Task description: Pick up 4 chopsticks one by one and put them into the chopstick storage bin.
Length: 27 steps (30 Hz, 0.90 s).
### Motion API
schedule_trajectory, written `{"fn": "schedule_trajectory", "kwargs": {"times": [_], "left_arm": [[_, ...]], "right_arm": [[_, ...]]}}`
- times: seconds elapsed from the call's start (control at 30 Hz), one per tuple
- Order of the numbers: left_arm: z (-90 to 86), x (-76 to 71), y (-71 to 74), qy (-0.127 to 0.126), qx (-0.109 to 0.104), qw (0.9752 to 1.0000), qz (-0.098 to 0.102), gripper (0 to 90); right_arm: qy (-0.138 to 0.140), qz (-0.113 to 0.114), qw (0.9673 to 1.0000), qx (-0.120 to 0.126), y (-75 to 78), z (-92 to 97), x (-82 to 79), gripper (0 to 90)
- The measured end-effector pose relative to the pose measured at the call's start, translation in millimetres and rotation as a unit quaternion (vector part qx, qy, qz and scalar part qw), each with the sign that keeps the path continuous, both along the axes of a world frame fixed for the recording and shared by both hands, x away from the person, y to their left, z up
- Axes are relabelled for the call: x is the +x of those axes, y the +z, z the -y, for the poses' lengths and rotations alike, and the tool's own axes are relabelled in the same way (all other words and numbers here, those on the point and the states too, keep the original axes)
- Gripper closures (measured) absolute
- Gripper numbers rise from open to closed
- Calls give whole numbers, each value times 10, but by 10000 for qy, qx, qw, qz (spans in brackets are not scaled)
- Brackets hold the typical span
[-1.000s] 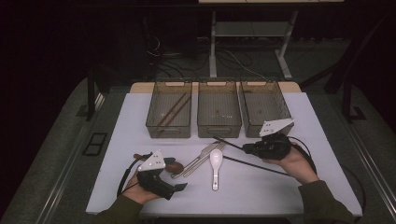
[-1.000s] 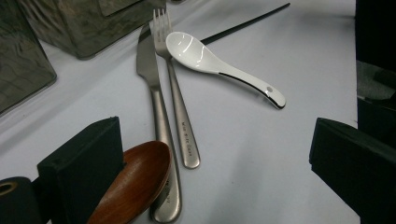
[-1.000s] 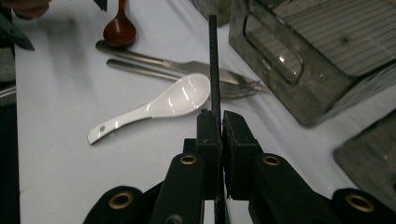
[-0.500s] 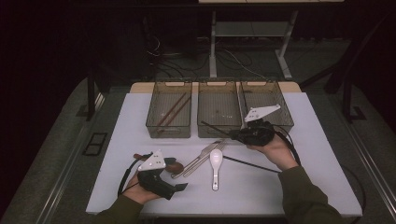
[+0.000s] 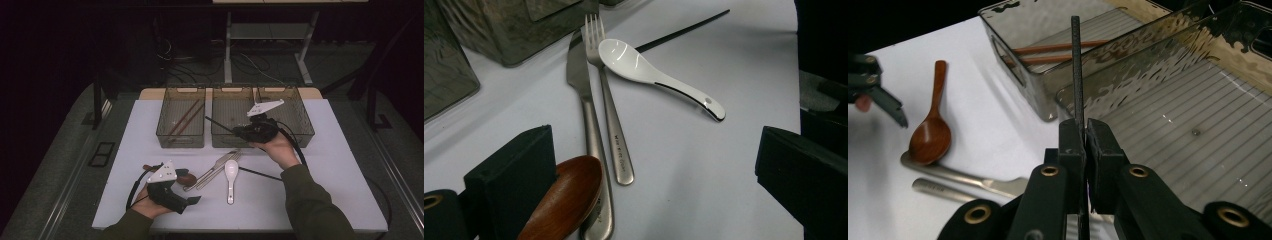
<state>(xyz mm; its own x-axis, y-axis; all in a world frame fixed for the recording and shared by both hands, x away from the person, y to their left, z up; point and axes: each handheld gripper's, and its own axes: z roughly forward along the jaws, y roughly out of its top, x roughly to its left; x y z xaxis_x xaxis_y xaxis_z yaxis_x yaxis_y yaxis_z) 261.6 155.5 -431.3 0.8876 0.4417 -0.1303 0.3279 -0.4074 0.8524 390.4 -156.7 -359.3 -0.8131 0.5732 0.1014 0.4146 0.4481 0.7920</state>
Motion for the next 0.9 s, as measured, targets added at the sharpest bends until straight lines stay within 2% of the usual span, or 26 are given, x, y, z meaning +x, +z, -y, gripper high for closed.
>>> {"fn": "schedule_trajectory", "kwargs": {"times": [0.13,0.5,0.7,0.9], "left_arm": [[6,3,-4,-21,11,10000,-1,21],[9,-2,3,-52,48,10000,25,21],[14,0,8,-113,71,9999,89,21],[19,-12,14,-109,75,9999,85,21]], "right_arm": [[-78,-14,10000,-15,30,-95,69,859],[-169,8,9996,-243,189,-458,299,859],[-243,-88,9988,-420,265,-709,463,859],[-362,-204,9975,-580,270,-983,660,859]]}}
